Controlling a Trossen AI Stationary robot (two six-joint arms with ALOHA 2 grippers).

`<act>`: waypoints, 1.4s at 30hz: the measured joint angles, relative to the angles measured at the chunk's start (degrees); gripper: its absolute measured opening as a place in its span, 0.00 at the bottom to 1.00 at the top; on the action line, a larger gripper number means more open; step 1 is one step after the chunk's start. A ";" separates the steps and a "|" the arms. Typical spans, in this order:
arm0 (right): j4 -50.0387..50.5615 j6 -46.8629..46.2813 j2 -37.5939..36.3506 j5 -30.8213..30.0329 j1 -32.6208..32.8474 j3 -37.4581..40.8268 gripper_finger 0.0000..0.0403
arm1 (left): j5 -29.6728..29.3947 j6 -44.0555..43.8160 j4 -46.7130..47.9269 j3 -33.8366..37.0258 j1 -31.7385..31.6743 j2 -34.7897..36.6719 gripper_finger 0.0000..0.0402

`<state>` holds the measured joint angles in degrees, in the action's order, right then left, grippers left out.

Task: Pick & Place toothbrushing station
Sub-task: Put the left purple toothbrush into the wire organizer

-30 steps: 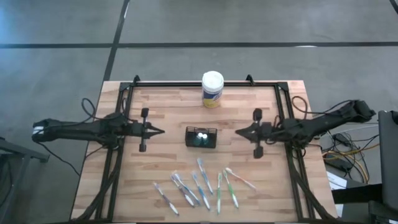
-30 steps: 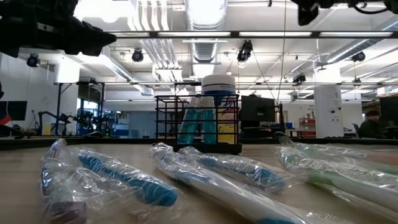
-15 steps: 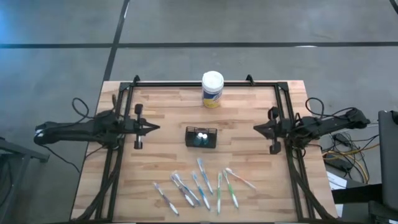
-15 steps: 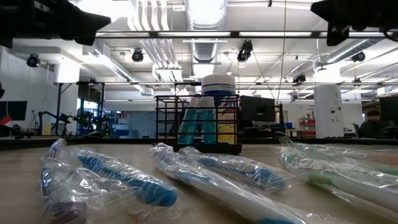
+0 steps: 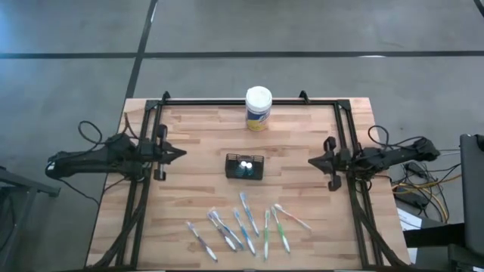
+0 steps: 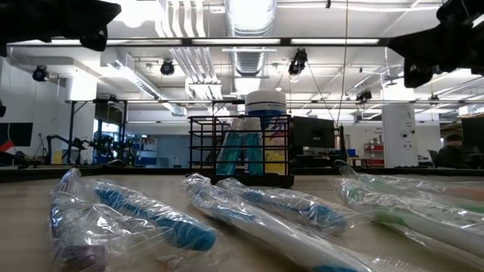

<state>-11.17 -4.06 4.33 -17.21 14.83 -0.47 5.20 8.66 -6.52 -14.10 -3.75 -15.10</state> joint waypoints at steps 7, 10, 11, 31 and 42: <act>3.36 -1.98 -1.74 1.74 0.02 0.00 0.02 | 3.95 -3.36 2.37 -0.09 0.04 -0.08 0.03; 3.34 -1.97 -1.66 2.29 0.02 -0.02 0.02 | 4.29 -4.06 2.54 -0.14 0.09 -0.06 0.02; 3.36 -1.98 -1.65 2.29 0.02 -0.02 0.02 | 4.30 -4.11 2.43 -0.14 0.09 -0.06 0.02; 3.77 -3.09 -1.61 2.29 0.02 -0.04 0.02 | 2.77 -6.42 19.82 -18.55 10.30 -19.65 0.01; 4.98 -3.35 -1.61 2.28 0.02 -0.04 0.02 | -13.79 -19.29 45.18 -37.39 34.19 -44.92 0.10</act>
<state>-6.19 -7.41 2.72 -14.94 14.85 -0.51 -8.60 -10.64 38.66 -51.50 30.44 -60.03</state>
